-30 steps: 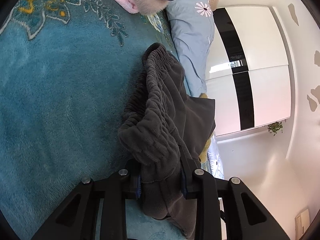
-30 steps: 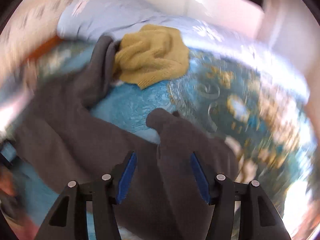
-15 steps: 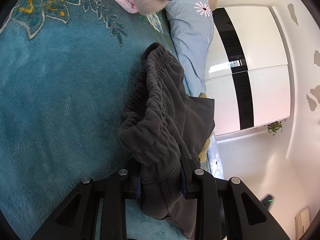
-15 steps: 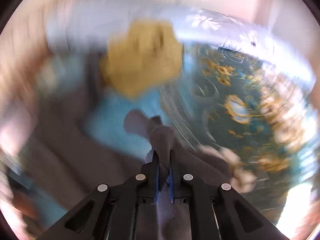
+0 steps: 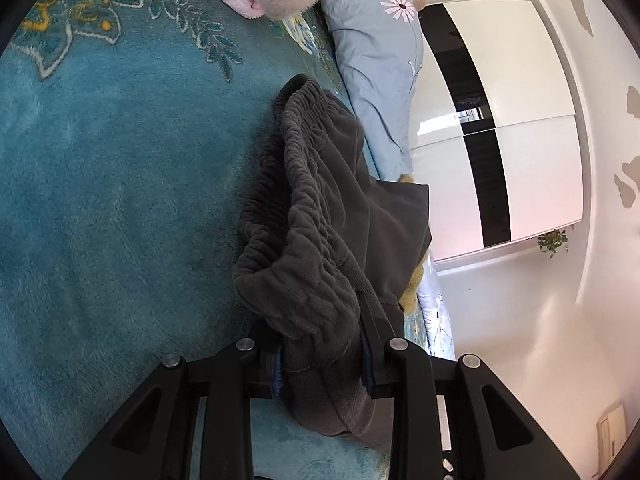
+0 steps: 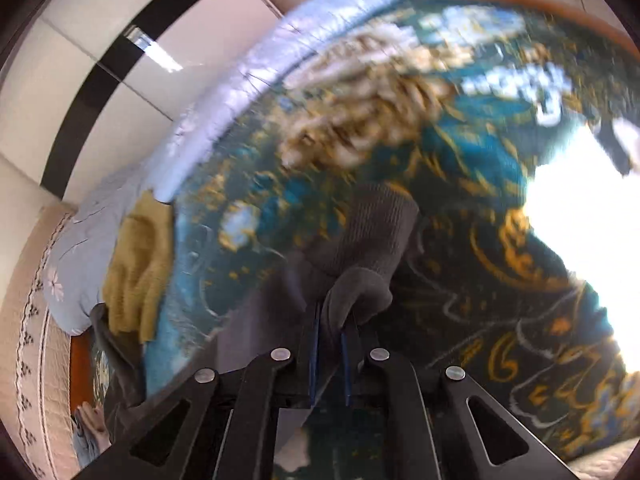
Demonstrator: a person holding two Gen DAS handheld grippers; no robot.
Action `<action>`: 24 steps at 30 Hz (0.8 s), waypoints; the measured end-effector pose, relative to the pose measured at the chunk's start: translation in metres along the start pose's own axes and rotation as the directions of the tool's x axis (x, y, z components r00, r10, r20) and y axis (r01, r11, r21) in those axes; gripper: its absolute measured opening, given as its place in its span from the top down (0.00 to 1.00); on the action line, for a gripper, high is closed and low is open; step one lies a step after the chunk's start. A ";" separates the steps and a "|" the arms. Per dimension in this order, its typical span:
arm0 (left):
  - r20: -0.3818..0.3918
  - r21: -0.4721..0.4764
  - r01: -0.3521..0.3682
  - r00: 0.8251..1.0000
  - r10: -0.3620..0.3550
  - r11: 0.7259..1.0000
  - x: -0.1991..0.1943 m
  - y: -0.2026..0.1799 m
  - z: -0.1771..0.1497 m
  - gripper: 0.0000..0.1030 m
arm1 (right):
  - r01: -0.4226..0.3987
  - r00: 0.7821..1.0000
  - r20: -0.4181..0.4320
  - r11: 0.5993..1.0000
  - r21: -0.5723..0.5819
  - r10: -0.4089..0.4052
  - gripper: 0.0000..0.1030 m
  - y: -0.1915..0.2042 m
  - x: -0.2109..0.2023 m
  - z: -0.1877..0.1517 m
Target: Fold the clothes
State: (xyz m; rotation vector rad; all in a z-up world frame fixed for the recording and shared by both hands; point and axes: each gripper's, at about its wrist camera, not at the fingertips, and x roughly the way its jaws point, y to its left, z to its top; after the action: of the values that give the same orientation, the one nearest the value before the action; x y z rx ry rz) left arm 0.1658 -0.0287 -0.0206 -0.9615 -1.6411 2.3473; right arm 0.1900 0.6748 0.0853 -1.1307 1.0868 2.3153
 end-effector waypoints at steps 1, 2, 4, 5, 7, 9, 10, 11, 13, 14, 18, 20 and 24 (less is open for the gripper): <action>0.002 0.002 -0.003 1.000 0.003 1.000 -0.001 0.000 0.000 0.71 | 0.011 1.000 -0.010 1.000 -0.001 -0.011 0.90 0.003 0.003 0.002; 0.006 0.011 -0.010 1.000 0.010 1.000 -0.001 -0.002 0.000 0.72 | 0.016 1.000 -0.015 1.000 -0.005 -0.017 0.91 0.006 0.004 0.007; 0.052 0.069 -0.020 0.999 0.016 0.997 -0.006 -0.013 -0.001 0.80 | 0.009 1.000 0.002 0.999 -0.032 -0.009 0.91 0.020 -0.001 0.020; 0.096 0.107 -0.004 0.995 -0.006 0.994 -0.014 -0.020 -0.002 0.80 | -0.010 1.000 0.022 0.999 -0.050 0.011 0.92 0.029 -0.008 0.025; 0.208 0.230 0.062 0.972 -0.111 0.971 -0.041 -0.043 -0.007 0.80 | -0.153 0.979 0.121 0.984 -0.097 0.164 0.92 0.045 -0.038 0.032; 0.258 0.322 0.047 0.957 -0.136 0.946 -0.053 -0.058 -0.012 0.80 | -0.293 0.910 0.247 0.938 -0.187 0.333 0.92 0.056 -0.072 0.034; 0.252 0.328 0.021 0.962 -0.108 0.945 -0.049 -0.060 -0.013 0.80 | -0.276 0.903 0.279 0.939 -0.207 0.327 0.92 0.056 -0.079 0.031; 0.224 0.298 -0.007 0.973 -0.062 0.954 -0.040 -0.056 -0.011 0.80 | -0.246 0.917 0.270 0.949 -0.199 0.294 0.92 0.051 -0.075 0.030; 0.131 0.196 -0.076 0.990 0.051 0.978 -0.018 -0.037 -0.007 0.80 | -0.122 0.980 0.142 0.983 -0.141 0.142 0.92 0.032 -0.038 0.025; 0.086 0.144 -0.098 0.993 0.086 0.985 -0.008 -0.027 -0.006 0.80 | -0.054 0.995 0.073 0.993 -0.103 0.062 0.92 0.020 -0.018 0.019; 0.053 0.092 -0.072 0.996 0.067 0.993 -0.018 -0.011 -0.008 0.79 | 0.046 0.997 -0.066 0.999 -0.011 -0.046 0.92 -0.006 0.017 0.002; 0.051 0.097 -0.083 0.996 0.078 0.992 -0.016 -0.011 -0.010 0.79 | 0.060 0.995 -0.079 0.998 -0.007 -0.061 0.92 -0.006 0.018 0.003; 0.083 0.101 -0.069 0.995 0.060 0.992 -0.024 -0.013 -0.012 0.79 | 0.039 0.999 -0.033 0.998 -0.047 -0.040 0.92 0.005 0.002 0.007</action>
State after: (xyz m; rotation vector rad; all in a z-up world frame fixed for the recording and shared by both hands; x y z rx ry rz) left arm 0.1884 -0.0247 -0.0012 -0.9255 -1.5185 2.5172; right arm 0.1818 0.6765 0.0890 -1.2016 1.0178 2.3106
